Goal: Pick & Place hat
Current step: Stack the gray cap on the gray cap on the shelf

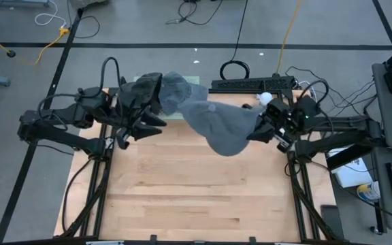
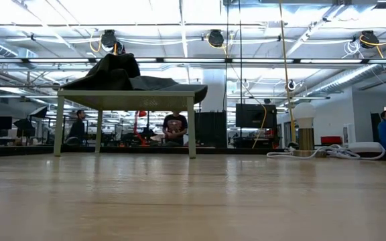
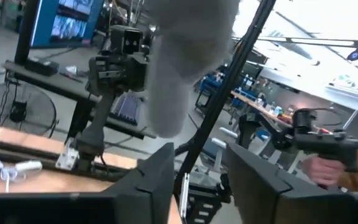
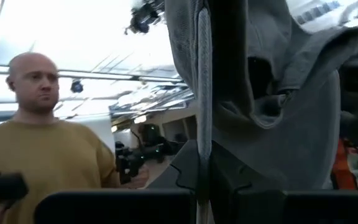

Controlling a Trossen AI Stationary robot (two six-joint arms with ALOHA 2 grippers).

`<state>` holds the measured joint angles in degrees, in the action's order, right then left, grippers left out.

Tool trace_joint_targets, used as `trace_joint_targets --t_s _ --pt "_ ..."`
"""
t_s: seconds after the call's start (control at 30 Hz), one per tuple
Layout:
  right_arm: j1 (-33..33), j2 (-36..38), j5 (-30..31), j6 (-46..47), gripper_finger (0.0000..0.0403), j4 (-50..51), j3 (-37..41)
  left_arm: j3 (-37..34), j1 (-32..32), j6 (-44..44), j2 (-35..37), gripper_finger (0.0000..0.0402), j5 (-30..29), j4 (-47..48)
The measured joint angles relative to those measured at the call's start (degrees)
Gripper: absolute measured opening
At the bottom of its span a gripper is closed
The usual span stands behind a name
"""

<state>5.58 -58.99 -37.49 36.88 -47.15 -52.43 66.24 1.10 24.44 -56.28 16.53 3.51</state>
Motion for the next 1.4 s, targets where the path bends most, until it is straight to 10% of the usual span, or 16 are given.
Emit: trace_joint_targets --t_s 0.33,0.63,1.4 --pt "-1.4 -14.8 -6.7 -4.1 0.0006 1.1 -17.1 0.0 0.1 -1.5 -6.0 0.0249 0.0 -10.9" --pt "-1.4 -20.3 -9.2 -3.4 0.0008 0.6 -19.5 0.0 0.0 1.5 -10.6 0.0260 5.9 -21.9" --pt "-0.8 -20.2 -1.8 0.8 0.0023 2.0 -19.5 0.0 -0.5 8.8 -10.5 0.0011 11.8 -29.5"
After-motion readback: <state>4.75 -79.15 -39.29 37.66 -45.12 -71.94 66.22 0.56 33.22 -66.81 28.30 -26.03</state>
